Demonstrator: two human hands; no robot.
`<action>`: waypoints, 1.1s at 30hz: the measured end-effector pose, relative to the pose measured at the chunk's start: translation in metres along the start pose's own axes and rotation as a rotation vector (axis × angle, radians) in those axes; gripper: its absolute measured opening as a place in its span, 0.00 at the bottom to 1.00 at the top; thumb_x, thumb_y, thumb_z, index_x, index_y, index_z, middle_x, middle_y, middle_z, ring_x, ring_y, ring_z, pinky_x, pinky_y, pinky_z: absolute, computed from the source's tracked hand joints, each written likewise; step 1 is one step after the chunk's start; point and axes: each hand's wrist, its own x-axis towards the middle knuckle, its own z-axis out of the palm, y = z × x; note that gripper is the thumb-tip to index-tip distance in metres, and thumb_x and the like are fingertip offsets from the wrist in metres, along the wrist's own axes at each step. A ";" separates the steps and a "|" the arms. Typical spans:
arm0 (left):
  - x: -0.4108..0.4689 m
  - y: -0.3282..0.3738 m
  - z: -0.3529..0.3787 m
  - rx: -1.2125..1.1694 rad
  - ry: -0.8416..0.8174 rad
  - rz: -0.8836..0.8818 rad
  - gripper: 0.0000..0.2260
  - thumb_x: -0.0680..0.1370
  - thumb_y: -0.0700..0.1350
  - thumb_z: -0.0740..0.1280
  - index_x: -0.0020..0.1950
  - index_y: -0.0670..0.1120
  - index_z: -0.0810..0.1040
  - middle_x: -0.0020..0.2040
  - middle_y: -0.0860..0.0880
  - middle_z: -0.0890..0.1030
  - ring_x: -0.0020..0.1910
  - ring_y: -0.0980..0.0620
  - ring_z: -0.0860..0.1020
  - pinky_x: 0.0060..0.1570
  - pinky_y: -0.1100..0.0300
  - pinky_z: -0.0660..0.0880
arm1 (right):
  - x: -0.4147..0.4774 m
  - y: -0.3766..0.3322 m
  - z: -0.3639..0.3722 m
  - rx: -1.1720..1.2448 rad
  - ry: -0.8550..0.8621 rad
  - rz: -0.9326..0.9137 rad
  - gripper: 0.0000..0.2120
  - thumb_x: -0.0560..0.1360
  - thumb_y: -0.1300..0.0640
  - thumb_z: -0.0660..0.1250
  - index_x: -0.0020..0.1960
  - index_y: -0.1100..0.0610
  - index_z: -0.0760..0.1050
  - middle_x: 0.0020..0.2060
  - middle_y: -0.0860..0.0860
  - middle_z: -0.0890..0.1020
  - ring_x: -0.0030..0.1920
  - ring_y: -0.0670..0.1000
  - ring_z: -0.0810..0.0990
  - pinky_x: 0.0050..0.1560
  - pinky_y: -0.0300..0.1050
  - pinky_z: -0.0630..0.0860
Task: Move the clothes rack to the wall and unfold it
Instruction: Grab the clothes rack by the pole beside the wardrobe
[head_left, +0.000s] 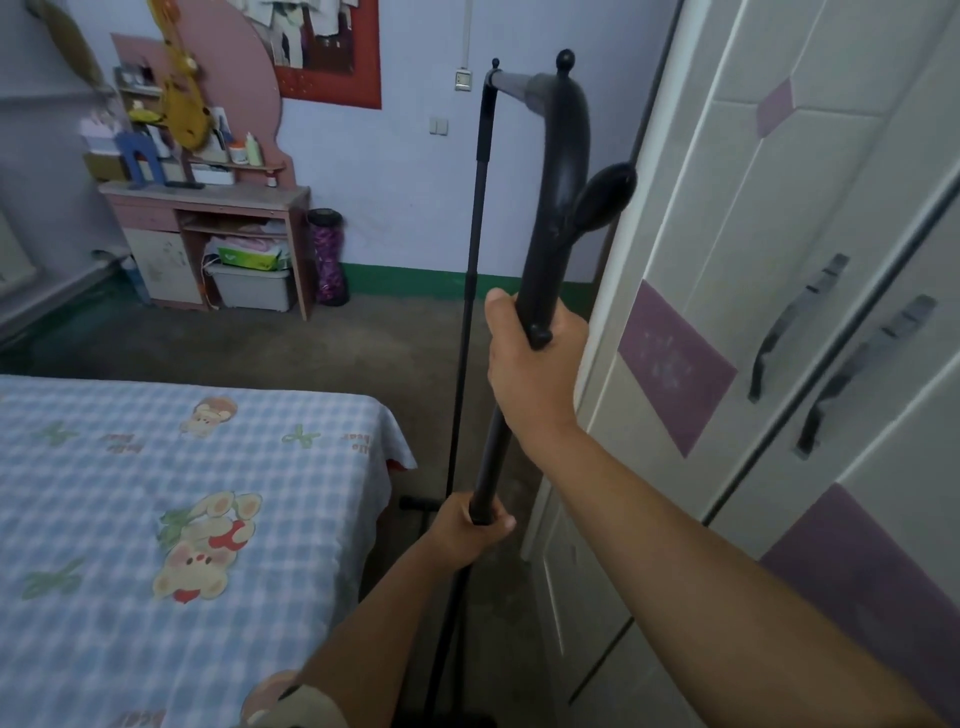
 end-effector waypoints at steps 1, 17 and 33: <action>0.013 0.000 -0.002 0.004 0.001 0.005 0.06 0.74 0.36 0.68 0.38 0.38 0.75 0.34 0.45 0.74 0.34 0.55 0.73 0.36 0.72 0.73 | 0.012 0.007 0.000 0.001 -0.003 0.002 0.15 0.77 0.63 0.66 0.37 0.71 0.66 0.27 0.59 0.69 0.26 0.57 0.68 0.26 0.45 0.68; 0.201 -0.011 -0.035 0.040 0.003 0.035 0.08 0.74 0.36 0.69 0.36 0.40 0.74 0.30 0.51 0.75 0.30 0.60 0.75 0.36 0.67 0.73 | 0.166 0.104 0.005 -0.003 -0.030 0.010 0.11 0.77 0.64 0.65 0.38 0.68 0.70 0.27 0.59 0.70 0.25 0.52 0.69 0.24 0.41 0.70; 0.395 -0.020 -0.123 0.008 0.032 0.000 0.11 0.73 0.33 0.69 0.33 0.41 0.72 0.29 0.49 0.72 0.28 0.60 0.71 0.35 0.66 0.70 | 0.333 0.219 0.072 -0.007 0.013 0.010 0.13 0.77 0.65 0.65 0.35 0.64 0.68 0.25 0.57 0.66 0.25 0.53 0.67 0.26 0.44 0.68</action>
